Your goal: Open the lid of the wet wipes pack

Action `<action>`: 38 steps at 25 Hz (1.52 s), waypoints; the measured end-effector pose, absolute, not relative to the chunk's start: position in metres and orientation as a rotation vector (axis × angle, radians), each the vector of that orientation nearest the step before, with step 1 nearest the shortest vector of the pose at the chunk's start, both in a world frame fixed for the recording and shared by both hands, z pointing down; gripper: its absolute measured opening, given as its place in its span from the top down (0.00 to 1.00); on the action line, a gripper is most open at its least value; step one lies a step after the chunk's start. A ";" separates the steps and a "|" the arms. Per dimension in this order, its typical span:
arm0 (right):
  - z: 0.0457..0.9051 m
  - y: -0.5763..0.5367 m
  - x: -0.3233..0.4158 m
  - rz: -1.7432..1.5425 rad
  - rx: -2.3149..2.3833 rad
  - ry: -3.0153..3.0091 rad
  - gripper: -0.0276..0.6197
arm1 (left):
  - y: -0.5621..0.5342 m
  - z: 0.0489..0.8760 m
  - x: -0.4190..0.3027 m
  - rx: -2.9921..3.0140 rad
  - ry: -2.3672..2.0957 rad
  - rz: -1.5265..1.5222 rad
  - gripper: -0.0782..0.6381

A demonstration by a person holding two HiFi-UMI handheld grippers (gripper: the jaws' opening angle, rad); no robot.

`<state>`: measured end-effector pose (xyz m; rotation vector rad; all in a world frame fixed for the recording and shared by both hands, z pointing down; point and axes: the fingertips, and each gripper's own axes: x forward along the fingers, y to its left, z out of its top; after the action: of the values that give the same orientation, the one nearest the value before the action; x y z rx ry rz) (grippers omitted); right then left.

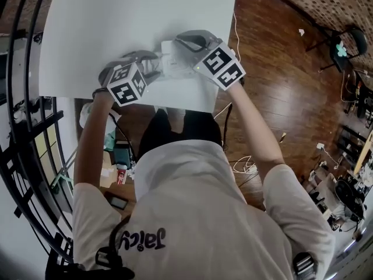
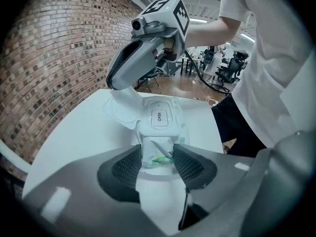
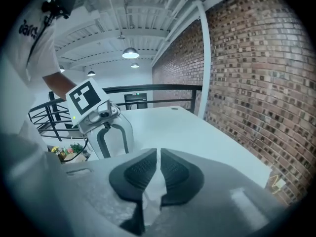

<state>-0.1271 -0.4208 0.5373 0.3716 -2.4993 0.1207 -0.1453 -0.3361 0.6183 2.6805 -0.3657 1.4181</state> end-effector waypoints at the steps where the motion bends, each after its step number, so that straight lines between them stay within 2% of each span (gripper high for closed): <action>1: 0.539 -0.423 -0.128 0.112 0.358 -2.493 0.94 | -0.336 0.618 -0.145 2.681 -0.360 1.421 0.58; 22: 0.616 -0.448 -0.139 0.662 0.080 -2.426 0.93 | -0.337 0.620 -0.150 2.678 -0.340 1.425 0.57; 23: 0.620 -0.447 -0.138 0.674 0.064 -2.414 0.93 | -0.337 0.620 -0.151 2.678 -0.340 1.424 0.58; 24: 0.625 -0.444 -0.137 0.664 0.048 -2.392 0.97 | -0.337 0.620 -0.151 2.679 -0.341 1.422 0.57; 38: 0.630 -0.441 -0.134 0.664 0.066 -2.340 0.97 | -0.337 0.617 -0.151 2.667 -0.355 1.381 0.56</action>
<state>-0.1338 -0.4410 0.6298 0.0658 -2.3397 0.6645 -0.1507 -0.3368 0.6169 2.6667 -0.3549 1.3807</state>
